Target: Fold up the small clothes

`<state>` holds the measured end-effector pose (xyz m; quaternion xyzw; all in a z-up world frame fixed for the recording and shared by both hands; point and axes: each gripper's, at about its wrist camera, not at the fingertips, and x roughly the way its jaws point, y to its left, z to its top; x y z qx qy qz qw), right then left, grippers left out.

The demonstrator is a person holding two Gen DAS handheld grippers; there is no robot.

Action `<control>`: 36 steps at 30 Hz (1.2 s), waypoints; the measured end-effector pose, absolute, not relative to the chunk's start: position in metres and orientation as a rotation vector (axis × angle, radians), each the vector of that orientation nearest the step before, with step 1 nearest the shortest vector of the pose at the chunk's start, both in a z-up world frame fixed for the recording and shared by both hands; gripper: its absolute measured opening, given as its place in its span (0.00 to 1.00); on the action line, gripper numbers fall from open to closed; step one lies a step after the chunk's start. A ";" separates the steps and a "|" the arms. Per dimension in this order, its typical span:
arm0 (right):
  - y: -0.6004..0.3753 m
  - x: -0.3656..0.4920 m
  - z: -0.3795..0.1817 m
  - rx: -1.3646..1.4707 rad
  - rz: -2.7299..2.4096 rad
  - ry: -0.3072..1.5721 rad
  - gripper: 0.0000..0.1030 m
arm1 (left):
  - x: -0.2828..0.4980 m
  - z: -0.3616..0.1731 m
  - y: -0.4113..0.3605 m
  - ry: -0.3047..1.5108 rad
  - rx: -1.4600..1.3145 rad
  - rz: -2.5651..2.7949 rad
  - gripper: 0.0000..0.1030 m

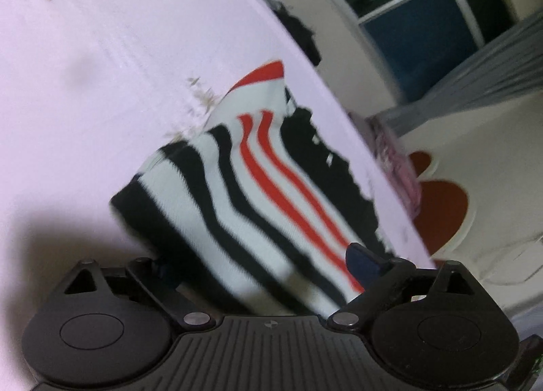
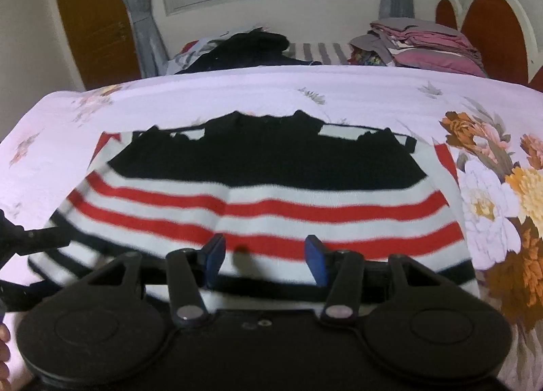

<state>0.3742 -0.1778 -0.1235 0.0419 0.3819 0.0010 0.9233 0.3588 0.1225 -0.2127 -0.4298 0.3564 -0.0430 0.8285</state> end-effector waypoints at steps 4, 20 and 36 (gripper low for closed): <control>-0.169 0.387 -0.130 0.058 -0.030 0.799 0.49 | 0.378 -0.217 0.123 0.727 -0.908 -0.129 0.76; -0.168 0.386 -0.148 0.034 0.027 0.788 0.57 | 0.396 -0.172 0.093 0.612 -0.731 -0.121 0.18; -0.334 0.325 -0.112 0.250 -0.148 0.705 0.56 | 0.418 -0.110 -0.127 0.645 -0.161 -0.522 0.19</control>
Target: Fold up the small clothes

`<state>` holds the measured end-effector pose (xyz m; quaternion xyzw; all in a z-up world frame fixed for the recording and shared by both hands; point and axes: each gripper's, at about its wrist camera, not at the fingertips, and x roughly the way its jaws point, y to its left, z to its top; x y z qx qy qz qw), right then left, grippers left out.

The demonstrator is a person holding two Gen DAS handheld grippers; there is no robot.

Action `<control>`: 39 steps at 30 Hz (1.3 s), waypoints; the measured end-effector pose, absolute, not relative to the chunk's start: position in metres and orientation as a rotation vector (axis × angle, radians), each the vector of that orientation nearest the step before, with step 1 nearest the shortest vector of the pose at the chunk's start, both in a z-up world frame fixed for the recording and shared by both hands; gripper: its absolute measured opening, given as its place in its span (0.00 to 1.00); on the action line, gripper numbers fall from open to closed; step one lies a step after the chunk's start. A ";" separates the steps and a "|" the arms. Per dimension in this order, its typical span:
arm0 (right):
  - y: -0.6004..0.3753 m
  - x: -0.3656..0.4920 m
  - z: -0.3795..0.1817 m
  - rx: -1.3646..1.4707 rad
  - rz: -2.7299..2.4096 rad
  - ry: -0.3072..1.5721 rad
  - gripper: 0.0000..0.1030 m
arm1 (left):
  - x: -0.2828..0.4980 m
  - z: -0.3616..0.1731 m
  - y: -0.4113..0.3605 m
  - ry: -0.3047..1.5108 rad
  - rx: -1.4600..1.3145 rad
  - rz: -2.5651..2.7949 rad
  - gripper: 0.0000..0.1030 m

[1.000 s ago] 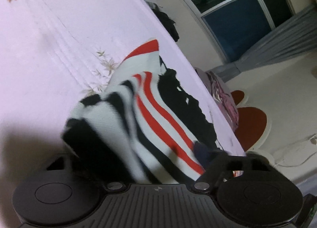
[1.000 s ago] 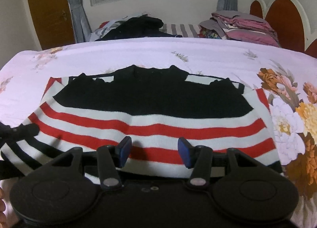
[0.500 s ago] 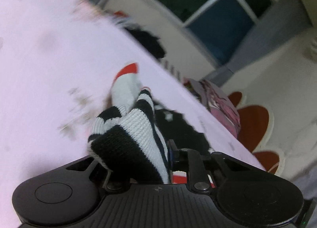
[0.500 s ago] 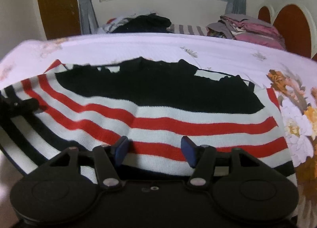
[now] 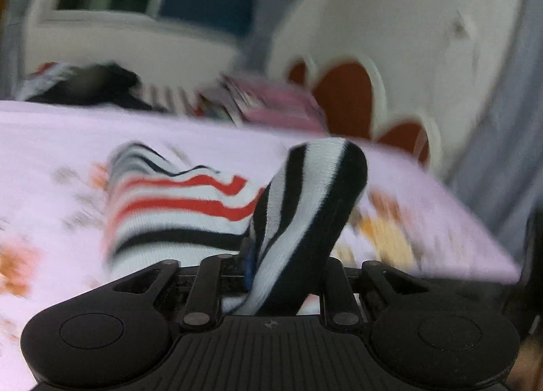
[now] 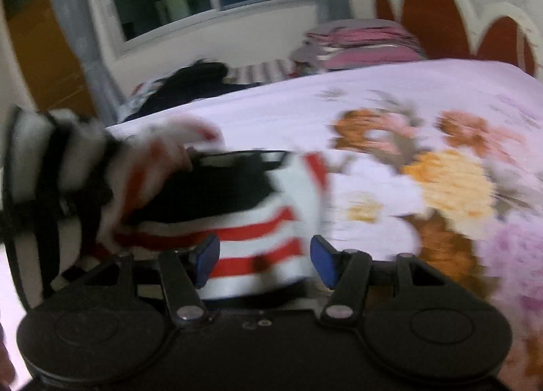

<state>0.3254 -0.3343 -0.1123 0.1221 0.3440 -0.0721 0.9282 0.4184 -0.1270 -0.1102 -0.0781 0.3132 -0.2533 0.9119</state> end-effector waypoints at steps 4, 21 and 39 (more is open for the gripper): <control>-0.364 0.314 -0.111 0.312 -0.173 0.704 0.57 | 0.401 -0.125 -0.155 0.657 -0.020 -0.546 0.44; -0.337 0.393 -0.144 0.593 0.120 0.901 0.62 | 0.340 -0.075 -0.056 0.601 -0.120 -0.422 0.68; -0.328 0.352 -0.106 0.240 0.028 0.732 0.19 | 0.413 -0.109 -0.076 0.662 -0.245 -0.398 0.69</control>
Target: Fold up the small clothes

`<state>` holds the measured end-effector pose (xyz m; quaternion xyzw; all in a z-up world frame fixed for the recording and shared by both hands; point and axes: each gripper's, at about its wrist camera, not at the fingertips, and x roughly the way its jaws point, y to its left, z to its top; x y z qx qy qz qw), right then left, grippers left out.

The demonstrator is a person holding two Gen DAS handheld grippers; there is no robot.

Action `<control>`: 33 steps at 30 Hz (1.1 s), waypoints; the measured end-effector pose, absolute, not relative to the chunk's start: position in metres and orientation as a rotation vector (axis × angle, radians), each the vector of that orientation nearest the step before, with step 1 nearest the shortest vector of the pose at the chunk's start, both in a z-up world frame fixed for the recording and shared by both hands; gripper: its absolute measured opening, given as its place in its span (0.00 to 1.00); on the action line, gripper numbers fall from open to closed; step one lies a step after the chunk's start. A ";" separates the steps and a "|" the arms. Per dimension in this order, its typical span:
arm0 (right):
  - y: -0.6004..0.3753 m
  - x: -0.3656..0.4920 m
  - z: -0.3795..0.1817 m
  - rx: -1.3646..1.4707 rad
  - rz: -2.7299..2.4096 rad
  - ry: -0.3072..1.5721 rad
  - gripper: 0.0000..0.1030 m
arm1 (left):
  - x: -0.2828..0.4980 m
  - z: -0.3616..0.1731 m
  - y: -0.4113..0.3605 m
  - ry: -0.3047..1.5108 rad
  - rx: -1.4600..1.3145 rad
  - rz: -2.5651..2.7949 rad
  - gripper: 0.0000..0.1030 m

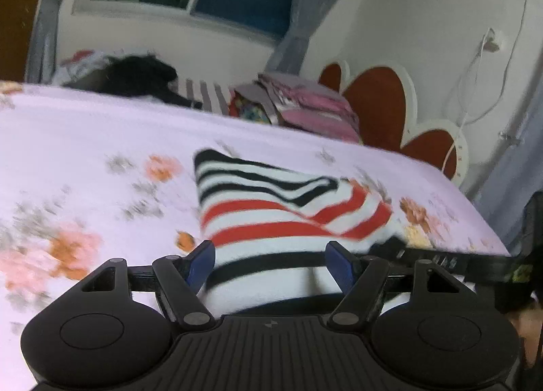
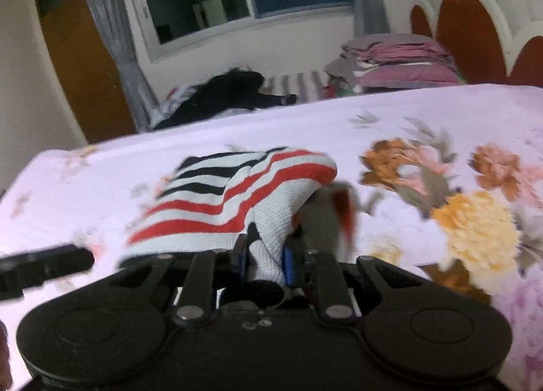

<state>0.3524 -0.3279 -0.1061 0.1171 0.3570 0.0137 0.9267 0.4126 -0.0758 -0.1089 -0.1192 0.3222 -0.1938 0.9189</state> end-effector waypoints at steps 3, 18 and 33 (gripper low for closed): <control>-0.340 0.358 -0.131 0.338 0.013 0.798 0.22 | 0.422 -0.130 -0.092 0.753 -0.205 -0.394 0.69; -0.348 0.293 -0.122 0.425 0.015 0.836 0.37 | 0.412 -0.146 -0.086 0.770 -0.178 -0.372 0.75; -0.359 0.264 -0.121 0.479 -0.026 0.809 0.27 | 0.414 -0.147 -0.076 0.812 -0.212 -0.383 0.76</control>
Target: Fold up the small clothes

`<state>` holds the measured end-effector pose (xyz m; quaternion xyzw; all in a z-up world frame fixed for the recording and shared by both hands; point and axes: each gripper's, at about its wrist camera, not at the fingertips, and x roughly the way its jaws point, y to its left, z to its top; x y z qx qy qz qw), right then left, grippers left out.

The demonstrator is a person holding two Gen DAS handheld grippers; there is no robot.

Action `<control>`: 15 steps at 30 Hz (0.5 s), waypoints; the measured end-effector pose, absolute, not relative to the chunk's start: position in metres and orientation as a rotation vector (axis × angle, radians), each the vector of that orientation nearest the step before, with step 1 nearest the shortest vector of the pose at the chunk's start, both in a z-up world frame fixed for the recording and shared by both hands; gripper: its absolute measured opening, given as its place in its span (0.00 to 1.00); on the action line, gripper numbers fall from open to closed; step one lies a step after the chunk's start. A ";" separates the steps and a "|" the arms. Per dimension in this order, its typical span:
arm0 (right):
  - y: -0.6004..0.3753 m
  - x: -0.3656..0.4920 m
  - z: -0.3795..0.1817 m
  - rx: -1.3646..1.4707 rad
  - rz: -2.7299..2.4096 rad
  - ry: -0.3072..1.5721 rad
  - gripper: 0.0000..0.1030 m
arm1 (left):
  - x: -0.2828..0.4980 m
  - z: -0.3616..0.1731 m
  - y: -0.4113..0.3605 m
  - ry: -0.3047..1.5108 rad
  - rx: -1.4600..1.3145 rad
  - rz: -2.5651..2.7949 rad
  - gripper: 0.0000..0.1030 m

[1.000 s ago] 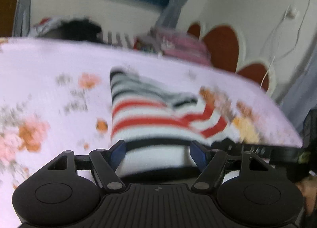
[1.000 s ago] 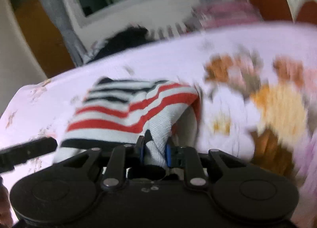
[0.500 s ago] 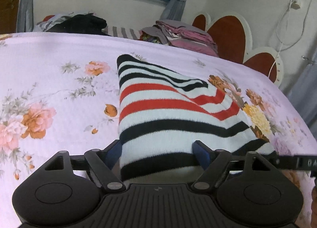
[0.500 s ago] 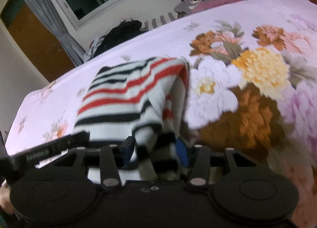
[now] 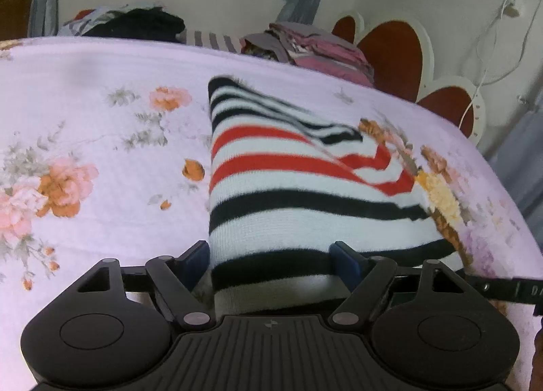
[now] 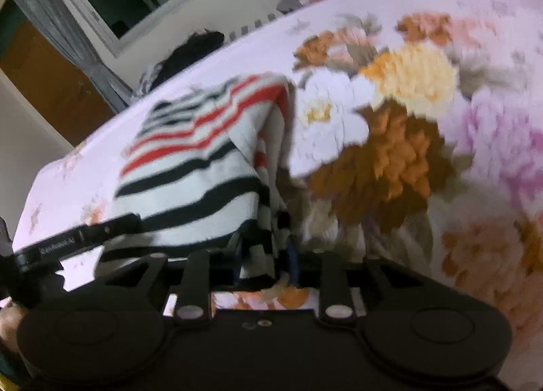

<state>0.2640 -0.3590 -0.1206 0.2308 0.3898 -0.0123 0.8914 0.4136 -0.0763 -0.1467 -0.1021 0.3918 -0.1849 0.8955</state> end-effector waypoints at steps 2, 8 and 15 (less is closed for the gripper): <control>-0.359 0.271 -0.109 0.459 -0.032 0.782 0.36 | 0.415 -0.138 -0.075 0.792 -0.221 -0.383 0.76; -0.366 0.311 -0.102 0.522 -0.042 0.755 0.44 | 0.439 -0.123 -0.075 0.765 -0.241 -0.358 0.76; -0.373 0.374 -0.118 0.545 -0.102 0.784 0.54 | 0.468 -0.137 -0.083 0.798 -0.242 -0.318 0.76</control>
